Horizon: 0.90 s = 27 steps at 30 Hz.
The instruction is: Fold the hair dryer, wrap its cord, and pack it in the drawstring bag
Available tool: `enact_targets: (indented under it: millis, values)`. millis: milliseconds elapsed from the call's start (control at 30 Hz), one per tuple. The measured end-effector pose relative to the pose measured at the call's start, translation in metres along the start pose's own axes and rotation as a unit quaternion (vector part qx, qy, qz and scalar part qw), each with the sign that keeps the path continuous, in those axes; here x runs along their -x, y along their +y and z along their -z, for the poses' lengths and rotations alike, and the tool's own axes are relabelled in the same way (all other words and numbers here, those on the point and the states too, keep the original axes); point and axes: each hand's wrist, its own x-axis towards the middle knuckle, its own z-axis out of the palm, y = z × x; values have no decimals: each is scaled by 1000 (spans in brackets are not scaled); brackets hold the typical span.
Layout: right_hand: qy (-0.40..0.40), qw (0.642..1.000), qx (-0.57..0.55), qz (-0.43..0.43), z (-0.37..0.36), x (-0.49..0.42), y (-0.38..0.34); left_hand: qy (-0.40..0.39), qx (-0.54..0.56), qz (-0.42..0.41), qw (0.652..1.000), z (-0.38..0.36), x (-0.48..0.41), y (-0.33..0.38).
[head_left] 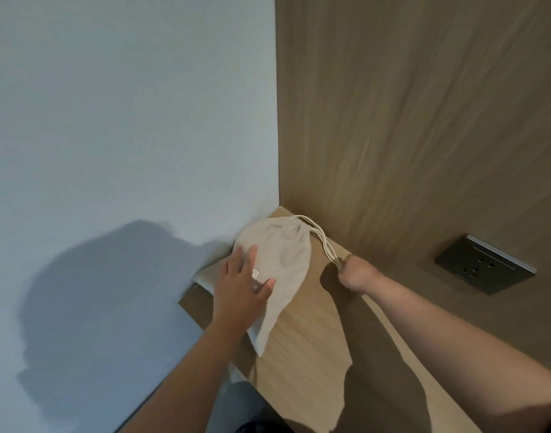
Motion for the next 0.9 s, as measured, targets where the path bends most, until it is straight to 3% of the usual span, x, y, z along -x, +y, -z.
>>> enact_targets:
  millis: [100,133,200,233,267,433,533,600,667,767,900]
  values:
    - [-14,984,-175,-1,-15,-9,-2,2,11,5,1000,-2,3,-7]
    - [-38,956,-290,-14,-19,-9,-7,-8,30,18,999,-5,3,-5]
    - [-150,847,-507,-60,-26,-6,-21,-20,82,40,996,-12,2,4]
    - [-177,807,-559,-75,-28,-5,-28,-29,101,45,993,-14,2,11]
    - [-178,794,-576,-76,-31,-7,-33,-41,110,48,992,-16,2,20]
    - [17,917,-391,-81,-29,-14,-35,-31,-3,16,999,-18,-1,44]
    - [79,954,-287,-44,-27,-8,-30,-29,-61,-28,997,-16,-8,31]
    - [122,953,-278,14,-34,3,-35,-43,-43,-69,996,-12,-15,20]
    - [85,944,-309,73,-44,17,-46,-60,-2,-101,993,-8,-21,10]
    - [31,939,-334,79,-55,26,-59,-83,65,-132,986,-8,-26,-5]
    - [-11,958,-276,80,-41,36,-43,-58,38,-117,991,-1,-24,8]
